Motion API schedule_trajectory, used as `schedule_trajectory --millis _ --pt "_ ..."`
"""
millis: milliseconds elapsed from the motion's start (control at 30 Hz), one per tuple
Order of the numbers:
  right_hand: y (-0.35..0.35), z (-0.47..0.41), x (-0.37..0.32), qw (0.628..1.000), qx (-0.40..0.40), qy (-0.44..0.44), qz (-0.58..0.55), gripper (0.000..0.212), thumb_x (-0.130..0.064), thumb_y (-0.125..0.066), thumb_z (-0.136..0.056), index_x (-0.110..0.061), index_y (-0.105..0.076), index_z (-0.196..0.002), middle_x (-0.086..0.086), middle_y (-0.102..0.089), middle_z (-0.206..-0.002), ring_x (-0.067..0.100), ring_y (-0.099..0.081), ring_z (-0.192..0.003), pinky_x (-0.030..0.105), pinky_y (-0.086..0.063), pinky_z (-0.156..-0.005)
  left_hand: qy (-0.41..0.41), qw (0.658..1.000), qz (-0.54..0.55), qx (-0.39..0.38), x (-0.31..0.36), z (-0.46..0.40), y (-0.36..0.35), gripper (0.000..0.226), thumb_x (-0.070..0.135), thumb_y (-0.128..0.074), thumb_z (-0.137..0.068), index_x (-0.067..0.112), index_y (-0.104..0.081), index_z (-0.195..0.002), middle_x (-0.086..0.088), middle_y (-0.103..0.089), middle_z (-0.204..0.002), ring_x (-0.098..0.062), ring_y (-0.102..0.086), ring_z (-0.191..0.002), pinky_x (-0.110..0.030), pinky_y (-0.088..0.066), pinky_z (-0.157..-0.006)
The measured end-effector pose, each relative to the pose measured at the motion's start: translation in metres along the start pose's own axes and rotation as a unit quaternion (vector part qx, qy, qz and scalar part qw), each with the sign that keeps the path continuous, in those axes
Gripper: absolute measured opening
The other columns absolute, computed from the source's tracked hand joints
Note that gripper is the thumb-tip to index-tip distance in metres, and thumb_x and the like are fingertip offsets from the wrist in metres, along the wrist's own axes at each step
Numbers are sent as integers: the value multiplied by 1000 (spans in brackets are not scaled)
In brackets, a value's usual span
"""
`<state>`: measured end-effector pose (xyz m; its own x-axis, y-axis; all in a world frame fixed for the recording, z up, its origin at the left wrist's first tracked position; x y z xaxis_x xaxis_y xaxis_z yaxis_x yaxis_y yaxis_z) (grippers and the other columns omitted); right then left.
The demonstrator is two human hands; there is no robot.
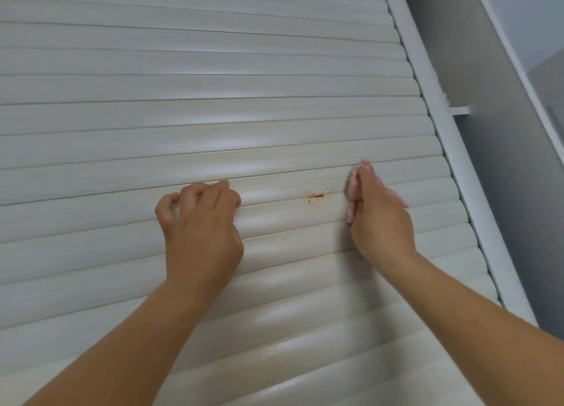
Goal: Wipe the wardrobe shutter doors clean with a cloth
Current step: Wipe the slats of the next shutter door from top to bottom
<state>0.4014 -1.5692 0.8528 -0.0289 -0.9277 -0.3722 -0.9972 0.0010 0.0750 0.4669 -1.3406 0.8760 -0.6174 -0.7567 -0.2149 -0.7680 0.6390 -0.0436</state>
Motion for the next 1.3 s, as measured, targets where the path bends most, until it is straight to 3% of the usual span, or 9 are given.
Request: schedule_trajectory --millis 133,233,433,600,733,833,1000,1167,1300 --pt "-13 19 -51 997 -34 19 -61 73 -5 -46 -78 -28 -26 -144 4 -57 -123 26 -55 -111 37 -44 -89 -1 1000 10 -26 -3 -1 1 35 0 -44 -61 19 -60 -86 -1 -66 -110 -24 -51 -103 -37 -19 -88" --pt "-23 32 -87 994 -81 69 -38 77 -6 -48 -86 -22 -11 -152 4 -35 -149 21 -31 -136 31 -28 -105 -8 999 20 -29 -6 1 6 38 1 -42 -60 19 -59 -88 -2 -64 -113 -24 -55 -103 -38 -19 -90" --pt "-48 56 -129 976 -85 201 15 61 -14 -29 -76 -6 -54 -132 17 -61 -123 38 -56 -115 51 -48 -90 -19 1000 0 6 -10 14 19 35 3 -40 -65 17 -63 -88 -4 -57 -97 -22 -45 -91 -39 -23 -85" --pt "-31 53 -120 958 -21 274 77 44 -19 -34 -83 -11 -65 -114 6 -66 -107 31 -62 -99 40 -51 -75 -21 1000 -9 13 -13 17 23 35 -2 -45 -64 16 -62 -89 -4 -55 -91 -23 -42 -88 -40 -23 -83" --pt "-17 37 -98 964 17 239 116 34 -24 -42 -83 -21 -68 -106 -1 -66 -93 26 -63 -84 35 -49 -64 -23 1000 -19 10 -10 19 19 36 -2 -44 -65 15 -62 -90 -4 -56 -90 -27 -49 -88 -39 -23 -82" --pt "-7 23 -71 971 5 209 116 23 -11 -66 -77 -20 -67 -98 2 -64 -86 30 -61 -80 37 -47 -64 -24 999 -24 4 -6 21 15 39 -4 -45 -62 15 -63 -90 -3 -58 -89 -27 -51 -87 -40 -23 -82" --pt "17 2 -9 983 -31 115 141 44 -16 -27 -87 -19 -60 -116 7 -58 -109 32 -49 -102 37 -40 -70 -30 999 -26 -4 -3 24 9 37 -4 -46 -62 16 -63 -89 -2 -59 -92 -26 -50 -88 -41 -24 -85" --pt "28 -9 30 990 -38 -26 135 47 6 -37 -87 -18 -53 -123 6 -51 -116 26 -41 -106 33 -40 -66 -34 999 -28 6 -3 25 9 37 -5 -47 -61 16 -62 -88 0 -59 -91 -22 -48 -89 -40 -24 -85" --pt "15 2 -2 996 -12 10 88 35 0 -38 -89 -13 -58 -114 8 -54 -112 28 -42 -105 40 -44 -72 -30 999 -27 3 -3 25 8 37 -4 -48 -61 17 -62 -88 1 -59 -90 -22 -48 -88 -40 -24 -85"
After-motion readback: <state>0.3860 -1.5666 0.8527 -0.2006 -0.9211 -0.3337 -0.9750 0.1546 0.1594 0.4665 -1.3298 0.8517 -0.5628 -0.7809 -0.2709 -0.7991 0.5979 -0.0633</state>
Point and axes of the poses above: each hand's wrist, its own z-axis away from the middle knuckle, its own y-axis out of the back of the hand, x = y × z, the point moved 6 cm from there along -z, towards the middle knuckle
